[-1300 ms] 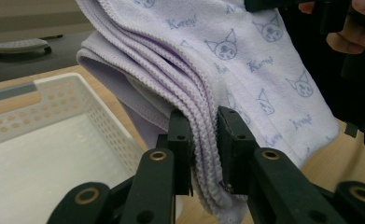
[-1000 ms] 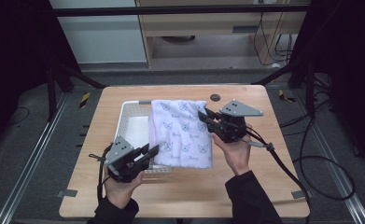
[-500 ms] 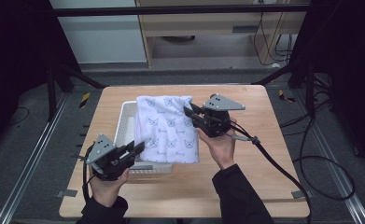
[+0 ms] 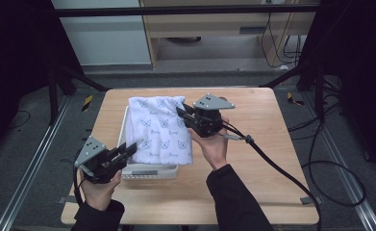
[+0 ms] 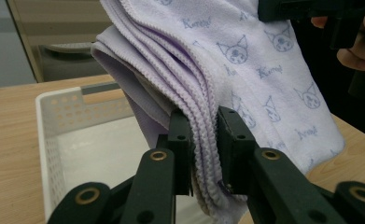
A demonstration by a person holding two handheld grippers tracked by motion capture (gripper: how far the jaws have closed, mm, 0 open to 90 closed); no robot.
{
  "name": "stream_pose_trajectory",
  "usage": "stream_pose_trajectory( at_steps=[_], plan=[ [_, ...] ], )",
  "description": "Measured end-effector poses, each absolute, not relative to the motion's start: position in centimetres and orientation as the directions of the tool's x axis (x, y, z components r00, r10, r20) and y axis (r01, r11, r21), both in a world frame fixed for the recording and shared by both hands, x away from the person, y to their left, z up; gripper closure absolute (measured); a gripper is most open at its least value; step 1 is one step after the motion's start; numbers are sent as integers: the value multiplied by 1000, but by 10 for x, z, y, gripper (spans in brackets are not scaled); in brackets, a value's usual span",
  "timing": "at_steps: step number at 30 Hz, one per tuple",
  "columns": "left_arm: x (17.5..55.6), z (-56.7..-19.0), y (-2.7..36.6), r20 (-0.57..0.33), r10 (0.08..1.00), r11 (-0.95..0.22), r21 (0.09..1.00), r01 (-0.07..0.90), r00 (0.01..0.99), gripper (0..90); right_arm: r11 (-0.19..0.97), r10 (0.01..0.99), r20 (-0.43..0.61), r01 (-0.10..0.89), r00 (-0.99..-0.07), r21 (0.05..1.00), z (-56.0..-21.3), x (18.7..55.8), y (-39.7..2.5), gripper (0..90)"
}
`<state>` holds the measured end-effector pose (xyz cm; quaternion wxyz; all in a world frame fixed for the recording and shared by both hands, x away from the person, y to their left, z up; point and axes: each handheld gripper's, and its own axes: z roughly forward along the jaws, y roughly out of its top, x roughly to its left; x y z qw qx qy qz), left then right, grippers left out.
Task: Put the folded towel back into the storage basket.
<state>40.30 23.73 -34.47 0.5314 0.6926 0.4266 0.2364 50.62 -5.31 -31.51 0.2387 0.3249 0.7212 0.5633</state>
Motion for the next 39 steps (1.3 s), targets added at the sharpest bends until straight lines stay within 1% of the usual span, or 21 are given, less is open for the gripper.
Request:
stream_pose_trajectory(
  at_steps=[24,39],
  plan=[
    [422,-356,277,-131,904,-30,930,366,407,758,179,720,11,201,-693,963,-331,537,-4,766],
    [439,-377,277,-89,924,-71,915,396,371,759,220,737,-8,229,-676,948,-353,550,10,766]
  ],
)
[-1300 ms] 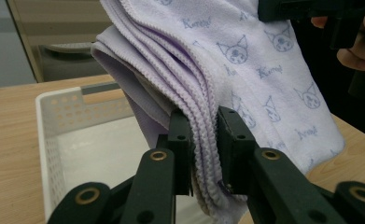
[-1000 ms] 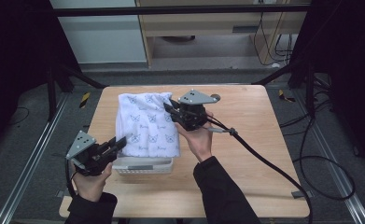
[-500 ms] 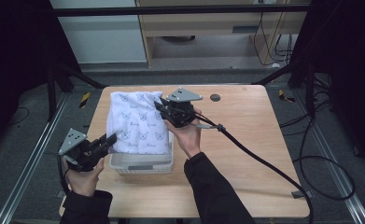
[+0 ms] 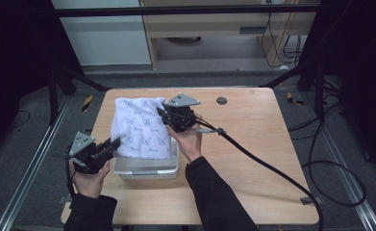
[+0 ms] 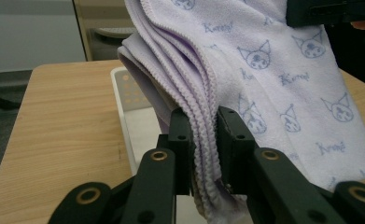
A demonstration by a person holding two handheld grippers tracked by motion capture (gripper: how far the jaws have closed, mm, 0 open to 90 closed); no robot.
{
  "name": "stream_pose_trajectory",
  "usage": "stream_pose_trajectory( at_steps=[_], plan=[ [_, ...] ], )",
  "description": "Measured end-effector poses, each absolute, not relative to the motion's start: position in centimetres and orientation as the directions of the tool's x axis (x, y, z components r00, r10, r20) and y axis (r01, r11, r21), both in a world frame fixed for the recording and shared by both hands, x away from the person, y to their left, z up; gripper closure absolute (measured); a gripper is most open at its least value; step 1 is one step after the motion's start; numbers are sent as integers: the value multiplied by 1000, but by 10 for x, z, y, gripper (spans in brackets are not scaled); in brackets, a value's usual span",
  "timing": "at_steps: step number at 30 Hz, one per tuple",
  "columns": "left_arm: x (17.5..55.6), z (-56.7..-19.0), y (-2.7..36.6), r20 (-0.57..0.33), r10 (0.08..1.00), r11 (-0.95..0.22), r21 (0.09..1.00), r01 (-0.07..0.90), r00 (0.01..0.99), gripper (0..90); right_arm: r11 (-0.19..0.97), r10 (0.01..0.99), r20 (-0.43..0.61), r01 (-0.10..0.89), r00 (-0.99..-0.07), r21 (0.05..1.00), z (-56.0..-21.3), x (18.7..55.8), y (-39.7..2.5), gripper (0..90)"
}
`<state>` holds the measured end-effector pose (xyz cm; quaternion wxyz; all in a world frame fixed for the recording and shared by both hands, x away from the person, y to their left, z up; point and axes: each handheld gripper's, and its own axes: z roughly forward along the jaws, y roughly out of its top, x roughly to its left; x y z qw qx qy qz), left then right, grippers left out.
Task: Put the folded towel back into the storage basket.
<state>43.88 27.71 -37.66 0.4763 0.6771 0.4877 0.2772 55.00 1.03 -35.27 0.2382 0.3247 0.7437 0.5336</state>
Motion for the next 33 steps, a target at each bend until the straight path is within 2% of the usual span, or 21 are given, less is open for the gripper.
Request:
stream_pose_trajectory(
  at_steps=[33],
  plan=[
    [455,-416,266,-59,921,-157,848,506,384,759,259,764,27,344,-645,903,-412,565,13,764]
  ],
)
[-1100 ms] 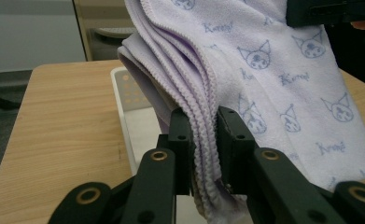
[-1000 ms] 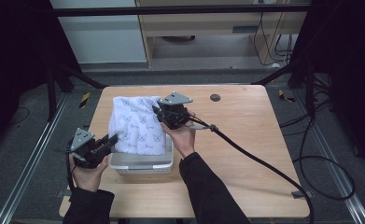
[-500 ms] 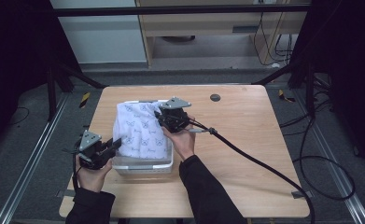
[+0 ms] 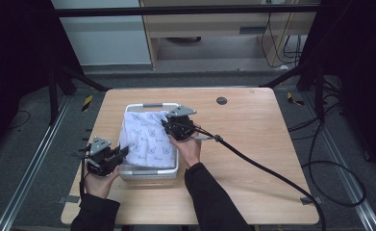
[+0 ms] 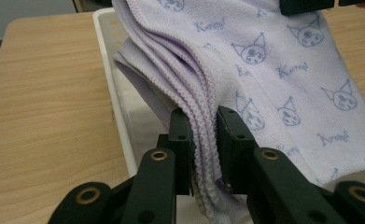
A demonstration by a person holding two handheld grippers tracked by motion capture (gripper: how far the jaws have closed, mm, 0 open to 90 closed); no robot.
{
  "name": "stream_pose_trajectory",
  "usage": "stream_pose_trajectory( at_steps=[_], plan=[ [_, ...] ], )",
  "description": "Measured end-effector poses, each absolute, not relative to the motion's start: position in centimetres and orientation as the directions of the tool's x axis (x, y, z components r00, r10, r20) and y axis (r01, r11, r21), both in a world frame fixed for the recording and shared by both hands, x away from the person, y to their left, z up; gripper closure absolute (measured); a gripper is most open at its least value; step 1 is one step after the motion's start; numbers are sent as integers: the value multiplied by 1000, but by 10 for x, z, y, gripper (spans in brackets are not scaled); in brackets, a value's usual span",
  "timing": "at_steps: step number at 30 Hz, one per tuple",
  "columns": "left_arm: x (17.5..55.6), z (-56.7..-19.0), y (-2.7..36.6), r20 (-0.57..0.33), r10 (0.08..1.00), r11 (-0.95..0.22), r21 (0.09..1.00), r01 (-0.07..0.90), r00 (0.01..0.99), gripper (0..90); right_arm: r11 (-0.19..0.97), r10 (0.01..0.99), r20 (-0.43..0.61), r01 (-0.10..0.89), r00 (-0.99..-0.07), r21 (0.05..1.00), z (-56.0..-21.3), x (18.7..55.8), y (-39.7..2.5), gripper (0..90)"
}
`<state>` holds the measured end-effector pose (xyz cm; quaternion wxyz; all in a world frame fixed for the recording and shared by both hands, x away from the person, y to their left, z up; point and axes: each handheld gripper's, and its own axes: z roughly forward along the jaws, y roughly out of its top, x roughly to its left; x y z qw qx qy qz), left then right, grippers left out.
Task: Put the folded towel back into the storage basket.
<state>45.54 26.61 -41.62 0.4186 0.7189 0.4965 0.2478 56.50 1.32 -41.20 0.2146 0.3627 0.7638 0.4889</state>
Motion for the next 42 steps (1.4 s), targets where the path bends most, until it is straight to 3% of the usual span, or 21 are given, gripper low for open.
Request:
stream_pose_trajectory(
  at_steps=[24,34,42],
  plan=[
    [463,-438,255,-26,928,-204,800,564,371,752,301,776,10,383,-631,873,-435,568,14,751],
    [461,-436,258,-8,941,-186,822,538,338,656,362,774,-49,378,-632,852,-442,570,13,654],
    [455,-427,260,-24,938,-165,846,507,345,630,318,785,-30,362,-619,876,-433,566,1,580]
  ],
)
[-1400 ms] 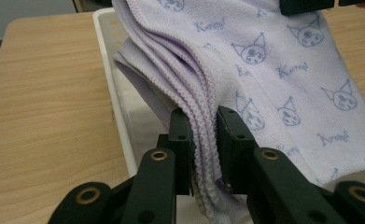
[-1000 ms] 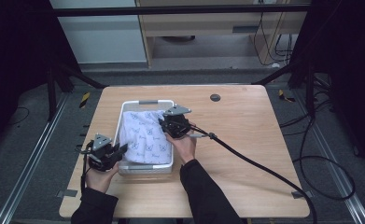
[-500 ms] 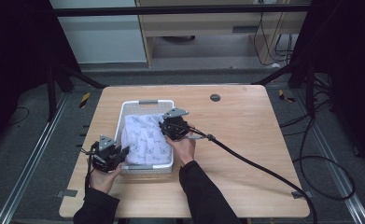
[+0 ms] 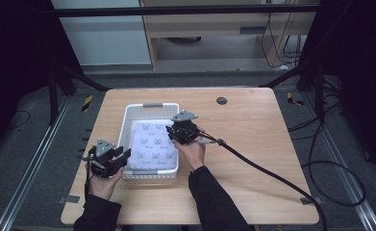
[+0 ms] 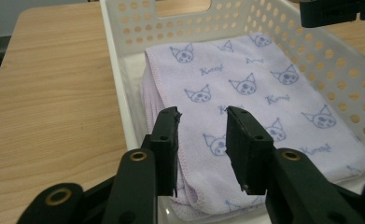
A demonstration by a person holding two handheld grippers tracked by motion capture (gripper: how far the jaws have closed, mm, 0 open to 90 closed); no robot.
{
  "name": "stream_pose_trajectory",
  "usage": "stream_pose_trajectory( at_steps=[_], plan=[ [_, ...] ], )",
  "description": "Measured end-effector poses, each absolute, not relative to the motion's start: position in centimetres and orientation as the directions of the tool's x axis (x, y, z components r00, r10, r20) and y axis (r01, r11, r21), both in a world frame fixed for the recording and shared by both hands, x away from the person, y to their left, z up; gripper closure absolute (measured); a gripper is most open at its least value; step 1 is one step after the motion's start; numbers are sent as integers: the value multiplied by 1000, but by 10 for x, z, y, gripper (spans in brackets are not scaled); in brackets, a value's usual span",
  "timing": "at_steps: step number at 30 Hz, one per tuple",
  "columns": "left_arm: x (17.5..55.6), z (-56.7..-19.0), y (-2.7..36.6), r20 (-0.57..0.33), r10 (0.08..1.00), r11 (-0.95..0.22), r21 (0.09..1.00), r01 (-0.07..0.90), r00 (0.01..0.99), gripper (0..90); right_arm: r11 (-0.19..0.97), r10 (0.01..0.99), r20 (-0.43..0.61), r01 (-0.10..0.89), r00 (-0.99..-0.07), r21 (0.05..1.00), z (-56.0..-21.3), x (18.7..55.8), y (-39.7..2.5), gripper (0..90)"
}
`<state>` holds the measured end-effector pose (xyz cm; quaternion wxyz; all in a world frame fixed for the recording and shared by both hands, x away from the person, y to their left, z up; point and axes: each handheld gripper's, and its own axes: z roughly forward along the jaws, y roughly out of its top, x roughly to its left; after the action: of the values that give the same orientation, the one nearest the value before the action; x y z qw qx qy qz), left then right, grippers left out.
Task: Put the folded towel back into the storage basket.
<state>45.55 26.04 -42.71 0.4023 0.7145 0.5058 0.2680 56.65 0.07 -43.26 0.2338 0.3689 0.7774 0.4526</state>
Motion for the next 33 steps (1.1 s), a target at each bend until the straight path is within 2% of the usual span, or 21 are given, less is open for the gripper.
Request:
stream_pose_trajectory(
  at_steps=[6,14,26,33],
  plan=[
    [449,-420,266,-29,926,-163,868,469,376,569,290,786,-7,358,-618,888,-422,556,-20,423],
    [445,-418,275,-36,922,-155,879,451,386,473,252,793,9,341,-610,905,-412,540,-53,308],
    [439,-422,282,-43,913,-146,895,422,405,373,223,781,37,335,-624,915,-408,512,-100,222],
    [438,-425,288,-29,915,-155,896,417,403,344,218,776,56,350,-629,911,-412,496,-124,194]
  ],
)
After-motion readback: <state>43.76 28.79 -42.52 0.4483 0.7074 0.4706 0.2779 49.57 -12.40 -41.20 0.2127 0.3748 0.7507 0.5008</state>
